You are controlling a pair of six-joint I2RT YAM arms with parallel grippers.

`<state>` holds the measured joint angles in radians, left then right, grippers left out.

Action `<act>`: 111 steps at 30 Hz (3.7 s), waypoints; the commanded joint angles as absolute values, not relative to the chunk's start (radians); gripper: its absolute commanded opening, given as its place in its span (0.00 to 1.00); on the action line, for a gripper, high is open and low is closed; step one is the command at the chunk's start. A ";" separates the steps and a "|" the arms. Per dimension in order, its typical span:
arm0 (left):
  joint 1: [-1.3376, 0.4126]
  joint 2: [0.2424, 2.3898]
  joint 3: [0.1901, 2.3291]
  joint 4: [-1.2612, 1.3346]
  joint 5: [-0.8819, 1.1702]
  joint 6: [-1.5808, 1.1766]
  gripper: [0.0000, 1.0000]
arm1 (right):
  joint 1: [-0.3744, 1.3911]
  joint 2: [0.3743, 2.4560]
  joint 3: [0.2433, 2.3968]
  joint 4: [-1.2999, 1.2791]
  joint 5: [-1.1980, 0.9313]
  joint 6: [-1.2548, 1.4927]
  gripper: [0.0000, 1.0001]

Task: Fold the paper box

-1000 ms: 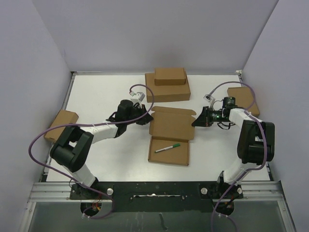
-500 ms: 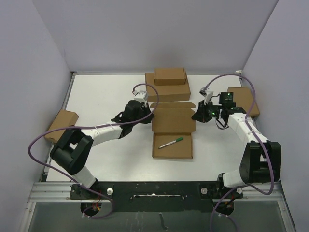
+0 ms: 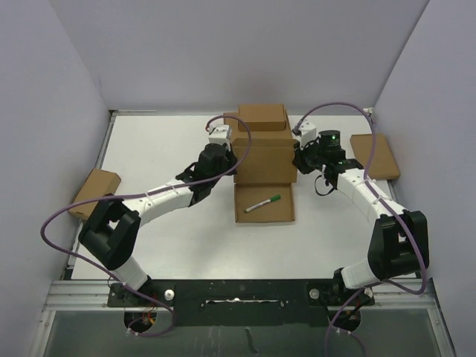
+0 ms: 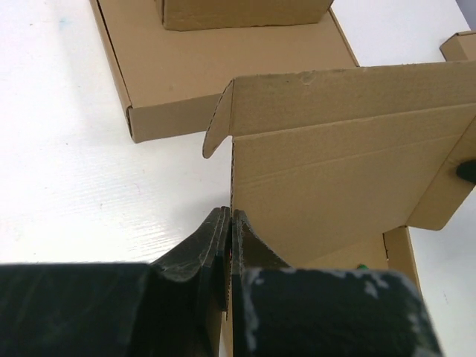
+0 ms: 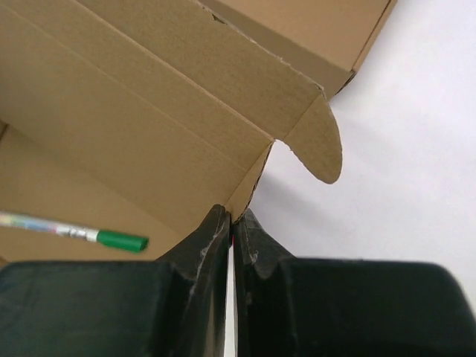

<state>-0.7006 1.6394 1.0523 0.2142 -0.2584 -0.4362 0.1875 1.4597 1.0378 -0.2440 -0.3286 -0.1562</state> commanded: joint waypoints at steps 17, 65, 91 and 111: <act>-0.740 1.727 1.004 0.636 -0.345 -0.329 0.00 | 0.328 1.478 0.857 0.366 -0.079 -0.109 0.00; -0.770 1.776 0.788 1.082 -0.351 -0.079 0.00 | 0.057 1.328 0.964 -0.072 -0.727 -0.359 0.78; -0.770 1.744 0.758 1.082 -0.337 -0.080 0.00 | -0.116 1.677 1.340 -0.459 -0.984 -0.456 0.70; -0.770 1.749 0.774 1.068 -0.331 -0.077 0.00 | -0.071 1.830 1.438 -0.462 -0.998 -0.463 0.46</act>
<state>-0.7654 1.7882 0.7506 0.9997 -0.3431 -0.0883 -0.0864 1.8114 1.3922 -0.4725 -0.9638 -0.4435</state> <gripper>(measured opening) 0.010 0.487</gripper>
